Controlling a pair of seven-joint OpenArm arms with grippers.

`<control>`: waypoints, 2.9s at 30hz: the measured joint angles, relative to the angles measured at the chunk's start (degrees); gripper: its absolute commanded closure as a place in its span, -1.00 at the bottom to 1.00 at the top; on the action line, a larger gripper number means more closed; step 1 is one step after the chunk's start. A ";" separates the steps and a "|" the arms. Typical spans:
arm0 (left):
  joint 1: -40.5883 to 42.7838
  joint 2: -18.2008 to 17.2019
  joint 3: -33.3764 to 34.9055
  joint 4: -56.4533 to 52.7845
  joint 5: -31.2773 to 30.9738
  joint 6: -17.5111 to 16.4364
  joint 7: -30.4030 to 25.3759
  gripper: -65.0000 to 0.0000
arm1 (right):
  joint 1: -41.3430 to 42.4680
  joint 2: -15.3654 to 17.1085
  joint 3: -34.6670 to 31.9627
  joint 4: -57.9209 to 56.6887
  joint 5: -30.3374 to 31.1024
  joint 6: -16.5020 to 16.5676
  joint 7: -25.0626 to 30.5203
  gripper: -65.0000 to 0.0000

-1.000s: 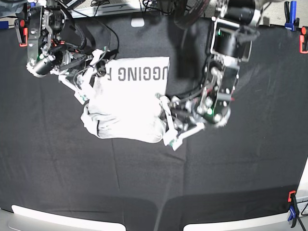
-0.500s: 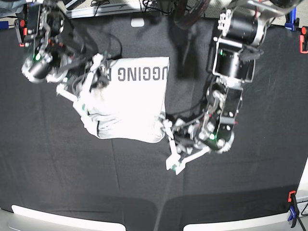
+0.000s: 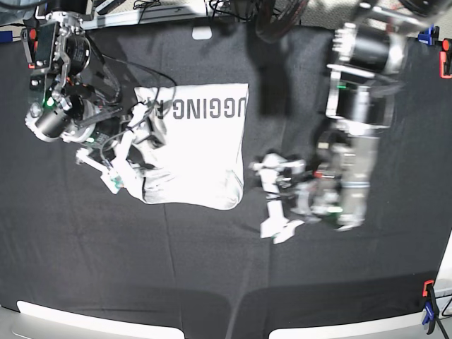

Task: Layout the t-shirt on the table in an organized manner, then fold the t-shirt properly

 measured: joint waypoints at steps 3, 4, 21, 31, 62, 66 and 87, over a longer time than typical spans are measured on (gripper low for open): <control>0.00 -3.93 0.02 0.02 -8.07 0.83 -0.09 -0.35 | -0.70 0.00 2.62 0.00 -0.44 0.00 0.00 0.09; 0.00 -5.49 0.04 0.15 -11.02 2.43 -0.76 -0.35 | -1.09 -0.02 3.96 0.02 -0.37 0.00 0.02 0.09; 22.32 -19.69 0.04 39.89 4.24 13.03 -0.48 -0.35 | -18.93 -0.98 22.43 9.68 -7.93 -1.38 0.09 0.09; 41.35 -21.35 -4.28 54.99 14.36 18.69 -1.38 -0.35 | -34.88 -1.09 22.43 21.14 -7.17 -1.16 0.33 0.09; 82.20 -14.01 -16.87 28.30 14.71 13.11 -38.56 -0.35 | -51.95 -0.81 11.13 -4.94 6.01 0.81 16.63 0.09; 73.48 -13.57 -16.87 4.72 12.00 11.02 -57.92 -0.35 | -44.74 -0.42 4.87 -20.50 5.57 2.84 16.70 0.09; 45.64 -13.00 -16.90 -50.82 11.85 10.75 -80.48 -0.35 | -13.60 0.00 -21.86 -81.83 -18.10 -15.91 59.93 0.09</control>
